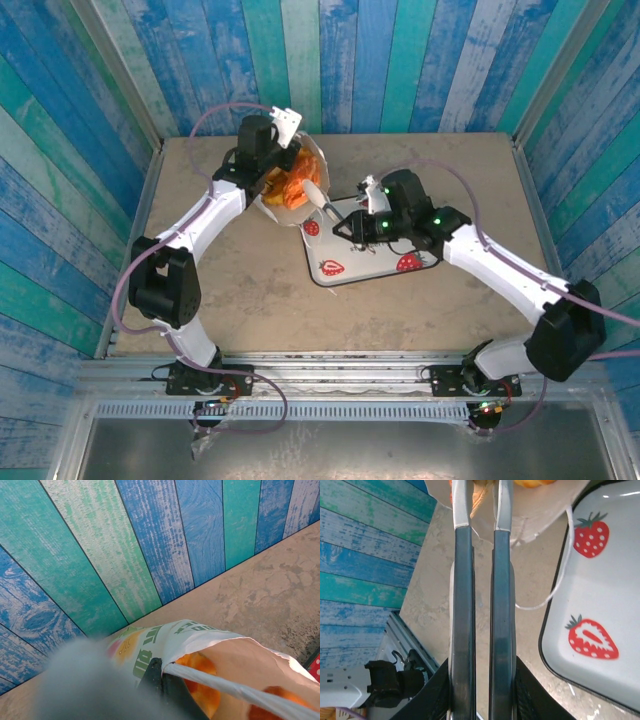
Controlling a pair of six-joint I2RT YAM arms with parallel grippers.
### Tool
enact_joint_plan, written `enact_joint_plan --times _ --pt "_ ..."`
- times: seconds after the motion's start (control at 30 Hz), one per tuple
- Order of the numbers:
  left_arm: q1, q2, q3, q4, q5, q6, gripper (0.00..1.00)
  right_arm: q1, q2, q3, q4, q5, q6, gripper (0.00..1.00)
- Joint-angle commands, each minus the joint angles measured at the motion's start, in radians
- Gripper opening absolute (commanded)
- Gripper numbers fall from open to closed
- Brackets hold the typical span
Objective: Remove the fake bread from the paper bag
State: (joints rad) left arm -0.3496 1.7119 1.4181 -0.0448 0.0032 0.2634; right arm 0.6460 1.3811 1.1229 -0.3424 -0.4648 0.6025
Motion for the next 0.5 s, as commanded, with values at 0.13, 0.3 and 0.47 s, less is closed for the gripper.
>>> enact_joint_plan --times 0.13,0.3,0.47 --pt "0.000 -0.038 0.009 0.043 -0.043 -0.001 0.00 -0.002 -0.159 -0.052 -0.090 0.051 -0.012 0.20" --pt "0.000 -0.037 0.013 0.039 -0.044 -0.004 0.00 -0.019 -0.244 -0.074 -0.145 0.059 -0.015 0.20" --pt "0.000 -0.046 0.007 0.031 -0.039 0.005 0.00 -0.082 -0.328 -0.100 -0.168 0.041 -0.014 0.20"
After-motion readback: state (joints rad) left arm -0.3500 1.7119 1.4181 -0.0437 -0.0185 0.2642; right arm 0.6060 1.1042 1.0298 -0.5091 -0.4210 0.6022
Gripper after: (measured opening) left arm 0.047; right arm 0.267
